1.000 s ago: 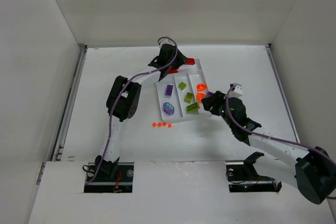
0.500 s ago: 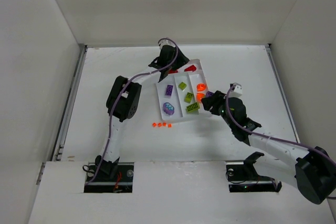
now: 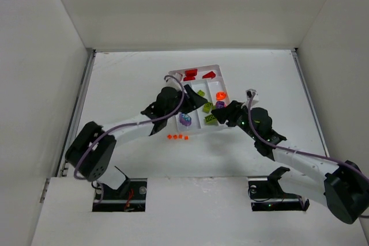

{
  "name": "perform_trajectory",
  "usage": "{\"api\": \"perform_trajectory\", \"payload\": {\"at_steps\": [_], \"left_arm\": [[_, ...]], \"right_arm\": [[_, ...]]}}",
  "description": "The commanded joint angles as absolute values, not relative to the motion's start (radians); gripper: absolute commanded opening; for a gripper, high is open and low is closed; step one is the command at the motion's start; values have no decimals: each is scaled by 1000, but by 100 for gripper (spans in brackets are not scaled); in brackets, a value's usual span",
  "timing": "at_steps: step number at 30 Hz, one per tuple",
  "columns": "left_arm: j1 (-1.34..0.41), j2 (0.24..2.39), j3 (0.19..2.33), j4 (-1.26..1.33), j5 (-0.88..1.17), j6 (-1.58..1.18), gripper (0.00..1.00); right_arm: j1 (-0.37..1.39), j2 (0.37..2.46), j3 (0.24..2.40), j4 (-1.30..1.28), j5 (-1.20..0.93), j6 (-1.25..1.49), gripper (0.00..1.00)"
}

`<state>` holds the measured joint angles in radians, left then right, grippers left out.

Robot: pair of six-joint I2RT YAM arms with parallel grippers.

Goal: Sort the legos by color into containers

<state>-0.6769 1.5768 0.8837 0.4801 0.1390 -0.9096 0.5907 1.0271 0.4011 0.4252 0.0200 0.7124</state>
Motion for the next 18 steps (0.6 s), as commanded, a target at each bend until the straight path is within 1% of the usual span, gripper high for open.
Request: {"api": "perform_trajectory", "payload": {"at_steps": [1,5,8,14,18], "left_arm": [[-677,1392,685,691,149,-977,48],[-683,1136,448,801,81,-907,53],[-696,993,347,801,55,-800,56],[-789,770,232,772,-53,-589,62],[-844,716,216,758,-86,-486,62]], "right_arm": [[597,1031,391,593,-158,770,45],[591,1103,437,643,-274,964,44],[593,1150,498,644,-339,1080,43],[613,1258,589,660,-504,1314,42],[614,1319,597,744,-558,1460,40]]}}
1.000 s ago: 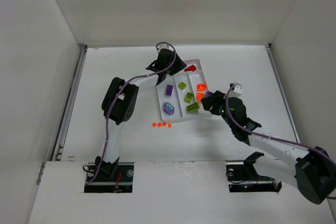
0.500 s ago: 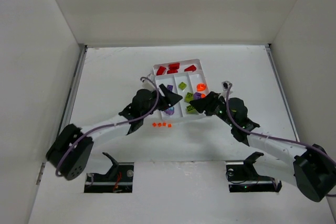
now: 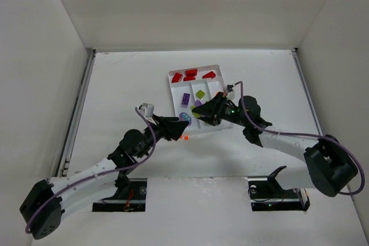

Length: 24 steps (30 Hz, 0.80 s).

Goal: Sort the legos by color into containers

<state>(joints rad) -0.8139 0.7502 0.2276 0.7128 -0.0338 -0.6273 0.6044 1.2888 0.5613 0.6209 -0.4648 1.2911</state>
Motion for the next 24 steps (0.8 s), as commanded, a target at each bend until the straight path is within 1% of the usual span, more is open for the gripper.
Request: {"api": "perform_trajectory", "payload": {"at_steps": [1,6,12,18,24], "left_arm": [[-855,710,215,762,-86,-468,62],[-890,689,227,762,-112,-381,62],[-912,730,261,756,-109,-327,60],[-920,753,287,761,-117,-308,59],[-920,784,304,772,-114,-307,50]], "right_arm": [[616,1331,598,758,-564,1486,39],[650,1376,603,785,-555,1531,39],[697,1419,615,882,-545,1604,38],[711,1465,607,960,-555,1651,37],[716,1482,591,1011,-563,1674,36]]}}
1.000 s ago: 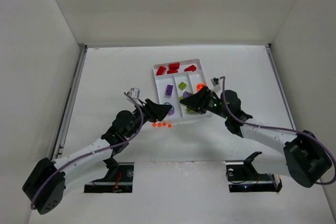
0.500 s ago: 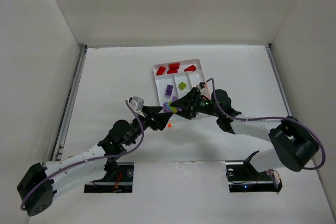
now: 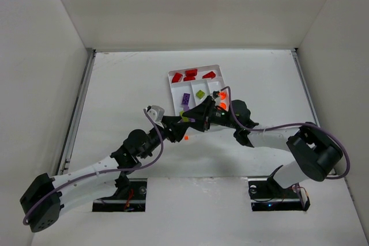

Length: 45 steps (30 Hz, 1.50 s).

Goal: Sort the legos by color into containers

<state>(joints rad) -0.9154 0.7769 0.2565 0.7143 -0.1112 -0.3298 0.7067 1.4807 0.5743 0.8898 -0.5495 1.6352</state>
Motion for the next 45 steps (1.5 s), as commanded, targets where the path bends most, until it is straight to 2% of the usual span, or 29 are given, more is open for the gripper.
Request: {"api": "perform_trajectory", "payload": {"at_steps": [1,14,16,19,22,27,32,38,42,45], "left_arm": [[-923,791,308,772,-110,-305,48],[-946,844,341,776,-109,-301,17],[-946,842,347,772,-109,-302,15],[-940,827,345,767,-104,-316,13],[-929,816,338,744,-100,-337,12],[-936,810,341,681,-81,-351,11],[-930,772,331,605,-104,-345,11],[-923,767,316,595,-106,-360,11],[-927,788,327,603,-106,-360,11],[-927,801,334,603,-103,-359,11]], "right_arm": [[716,1483,589,1011,-563,1674,36],[711,1485,560,1023,-572,1666,37],[708,1483,554,1023,-566,1664,43],[696,1473,542,1023,-557,1658,63],[676,1463,537,1017,-564,1640,72],[648,1448,522,988,-568,1599,80],[627,1393,509,873,-548,1497,80],[630,1325,563,658,-500,1349,60],[650,1305,577,632,-480,1321,54],[656,1302,580,627,-485,1313,54]]}}
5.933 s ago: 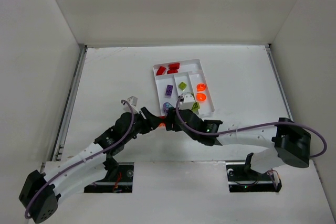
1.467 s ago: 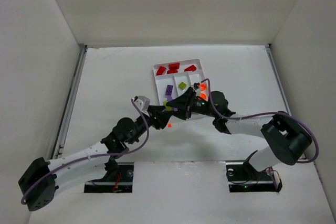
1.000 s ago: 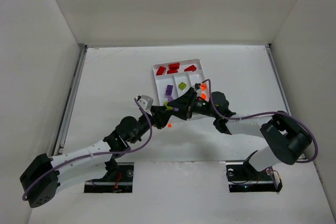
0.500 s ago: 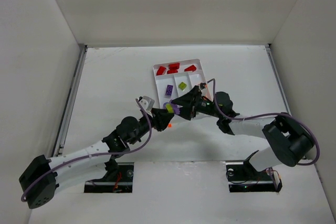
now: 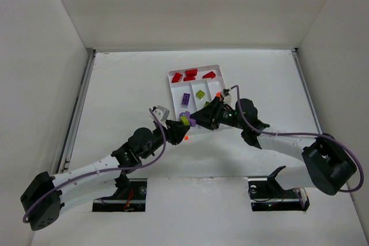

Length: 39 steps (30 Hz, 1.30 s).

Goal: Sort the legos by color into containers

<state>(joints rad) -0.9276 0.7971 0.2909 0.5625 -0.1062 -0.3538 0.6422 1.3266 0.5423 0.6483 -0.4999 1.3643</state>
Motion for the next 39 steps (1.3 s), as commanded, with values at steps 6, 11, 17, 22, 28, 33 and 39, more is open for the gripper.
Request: {"api": "perform_trajectory", "payload": {"at_steps": [6,11,17,22,28,33,39], "left_arm": [[-935,818,333,612,-104,-357,12],[-930,816,328,612,-106,-359,12],[-920,815,318,617,-106,-360,12],[-912,784,302,607,-107,-362,11],[-900,761,284,601,-124,-376,11],[-894,756,281,600,-124,-379,11],[-883,746,275,595,-126,-387,11]], "right_arm": [[671,1318,591,627,-489,1301,52],[679,1319,600,627,-497,1308,40],[677,1307,600,630,-506,1318,23],[630,1267,591,623,-515,1310,21],[556,1229,588,586,-543,1289,21],[524,1239,588,561,-546,1252,21],[495,1255,586,563,-555,1240,22]]}}
